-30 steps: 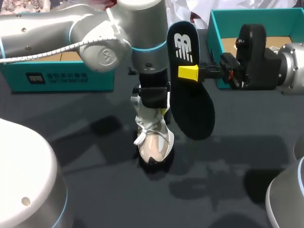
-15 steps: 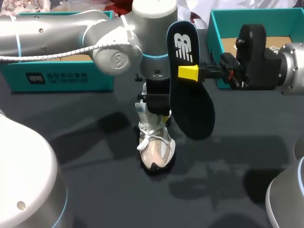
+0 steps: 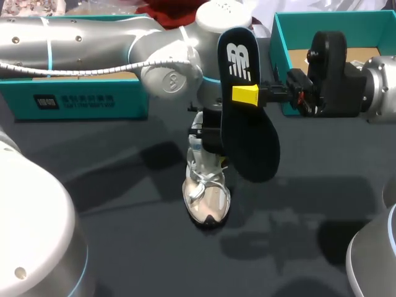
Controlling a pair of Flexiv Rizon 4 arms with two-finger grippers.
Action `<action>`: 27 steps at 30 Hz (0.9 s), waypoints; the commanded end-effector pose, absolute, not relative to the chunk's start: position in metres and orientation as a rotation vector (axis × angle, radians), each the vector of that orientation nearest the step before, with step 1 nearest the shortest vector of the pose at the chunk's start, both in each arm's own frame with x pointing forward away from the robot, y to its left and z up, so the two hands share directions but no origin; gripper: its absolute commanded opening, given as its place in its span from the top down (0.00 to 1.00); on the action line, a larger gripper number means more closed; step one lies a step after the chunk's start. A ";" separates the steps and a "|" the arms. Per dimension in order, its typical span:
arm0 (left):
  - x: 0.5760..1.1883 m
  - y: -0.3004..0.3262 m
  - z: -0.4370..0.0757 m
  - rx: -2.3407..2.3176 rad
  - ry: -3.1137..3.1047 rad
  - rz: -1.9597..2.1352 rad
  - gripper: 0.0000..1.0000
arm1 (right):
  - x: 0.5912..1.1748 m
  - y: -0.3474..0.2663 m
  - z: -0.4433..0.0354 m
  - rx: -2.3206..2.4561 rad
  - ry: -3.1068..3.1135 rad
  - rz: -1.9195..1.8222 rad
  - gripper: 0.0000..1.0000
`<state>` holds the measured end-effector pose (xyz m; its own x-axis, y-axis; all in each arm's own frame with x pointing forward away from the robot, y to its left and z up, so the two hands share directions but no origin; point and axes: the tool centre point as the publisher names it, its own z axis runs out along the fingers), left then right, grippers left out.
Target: Take the shoe out of the shoebox, open the shoe tongue, remove and reinsert the insole, then place the shoe into the shoebox
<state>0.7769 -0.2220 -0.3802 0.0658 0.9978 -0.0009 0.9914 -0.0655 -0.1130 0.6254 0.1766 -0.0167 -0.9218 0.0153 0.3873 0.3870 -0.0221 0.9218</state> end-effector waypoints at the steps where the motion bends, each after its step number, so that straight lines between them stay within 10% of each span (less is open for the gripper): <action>1: 0.777 -0.219 -0.378 -2.250 -2.108 0.114 0.00 | 0.625 0.179 -0.018 -0.426 -1.990 -2.032 1.00; 27: 0.816 -0.181 -0.233 -2.463 -2.518 0.716 0.00 | 0.625 0.179 -0.018 -0.426 -1.990 -2.032 1.00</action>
